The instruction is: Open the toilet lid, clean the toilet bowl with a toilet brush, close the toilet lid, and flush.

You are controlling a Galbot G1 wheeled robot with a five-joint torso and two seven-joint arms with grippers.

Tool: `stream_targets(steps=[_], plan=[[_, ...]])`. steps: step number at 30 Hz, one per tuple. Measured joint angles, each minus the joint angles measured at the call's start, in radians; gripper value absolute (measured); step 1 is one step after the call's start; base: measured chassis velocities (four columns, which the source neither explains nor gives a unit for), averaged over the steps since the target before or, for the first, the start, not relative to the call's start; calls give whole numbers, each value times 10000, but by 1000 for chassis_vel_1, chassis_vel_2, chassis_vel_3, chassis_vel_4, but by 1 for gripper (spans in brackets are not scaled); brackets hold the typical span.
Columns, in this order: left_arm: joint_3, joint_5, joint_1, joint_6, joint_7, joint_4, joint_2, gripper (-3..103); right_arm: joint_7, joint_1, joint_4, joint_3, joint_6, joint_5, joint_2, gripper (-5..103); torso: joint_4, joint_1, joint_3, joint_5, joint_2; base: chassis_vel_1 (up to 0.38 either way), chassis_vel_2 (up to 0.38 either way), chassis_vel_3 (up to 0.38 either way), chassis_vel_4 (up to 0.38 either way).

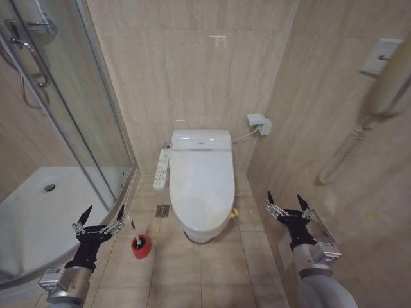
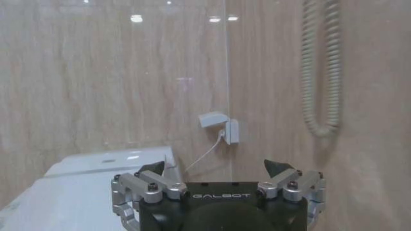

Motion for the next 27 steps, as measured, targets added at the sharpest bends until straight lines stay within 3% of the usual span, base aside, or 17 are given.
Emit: stream_targets(steps=[13,27], plan=[[0,0,-11,0,0,1,0,100,0,18,0,0,0,0,0,100,2,21,9,-1,-9,33,-25,-37,39],[-3,0,2,0,0,3,0,100,0,0,0,0,0,0,0,100,5,-2,0,1,1,176,-179,-173,172]])
